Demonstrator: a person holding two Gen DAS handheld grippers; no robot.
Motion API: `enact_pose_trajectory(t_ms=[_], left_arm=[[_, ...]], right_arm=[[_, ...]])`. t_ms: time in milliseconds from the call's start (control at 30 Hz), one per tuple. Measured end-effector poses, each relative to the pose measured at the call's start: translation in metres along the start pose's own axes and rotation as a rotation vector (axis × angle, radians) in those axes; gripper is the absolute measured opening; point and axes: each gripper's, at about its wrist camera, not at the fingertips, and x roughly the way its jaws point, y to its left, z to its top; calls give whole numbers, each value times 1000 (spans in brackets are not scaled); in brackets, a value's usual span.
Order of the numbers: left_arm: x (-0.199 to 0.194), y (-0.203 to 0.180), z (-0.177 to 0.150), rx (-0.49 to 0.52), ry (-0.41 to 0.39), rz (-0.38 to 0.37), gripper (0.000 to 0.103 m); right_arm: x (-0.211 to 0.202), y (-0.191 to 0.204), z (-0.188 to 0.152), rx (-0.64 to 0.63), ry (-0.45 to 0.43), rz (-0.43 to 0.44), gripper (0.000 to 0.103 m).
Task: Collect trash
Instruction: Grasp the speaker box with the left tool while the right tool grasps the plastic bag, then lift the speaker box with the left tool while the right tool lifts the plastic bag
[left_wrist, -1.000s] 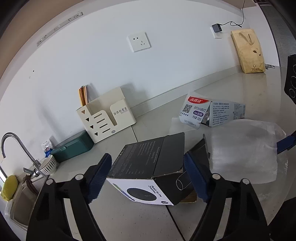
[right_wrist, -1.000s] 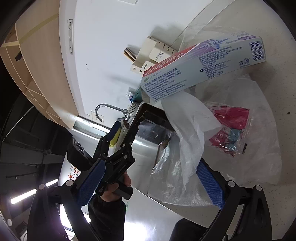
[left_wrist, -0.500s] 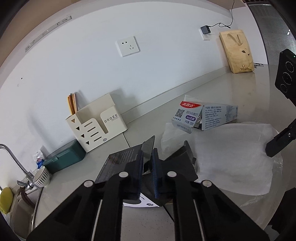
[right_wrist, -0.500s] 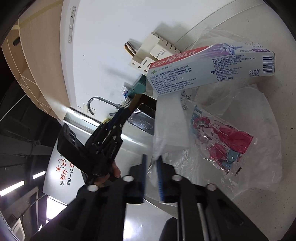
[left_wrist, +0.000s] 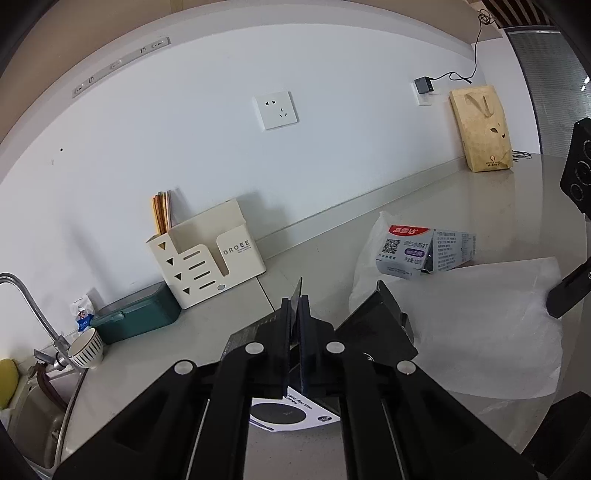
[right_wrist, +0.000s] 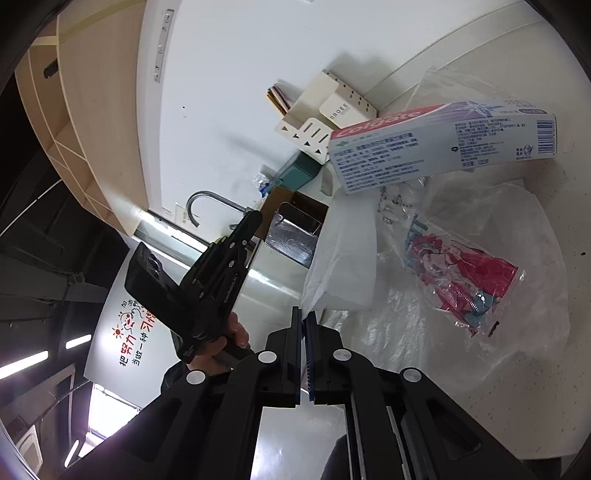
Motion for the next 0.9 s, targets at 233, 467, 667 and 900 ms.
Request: enact_pose_trajectory(t_ms=[233, 467, 667, 900], left_arm=[[-29, 11, 6, -26, -37, 23, 3], [-50, 20, 3, -51, -38, 35, 3], [-39, 9, 4, -15, 17, -30, 5], [-26, -38, 2, 165, 102, -77, 54]], right_arm=[[-5, 11, -3, 56, 10, 113, 7], [-4, 33, 1, 29, -2, 137, 7], [1, 21, -1, 54, 13, 92, 7], [-2, 7, -6, 66, 16, 92, 7]])
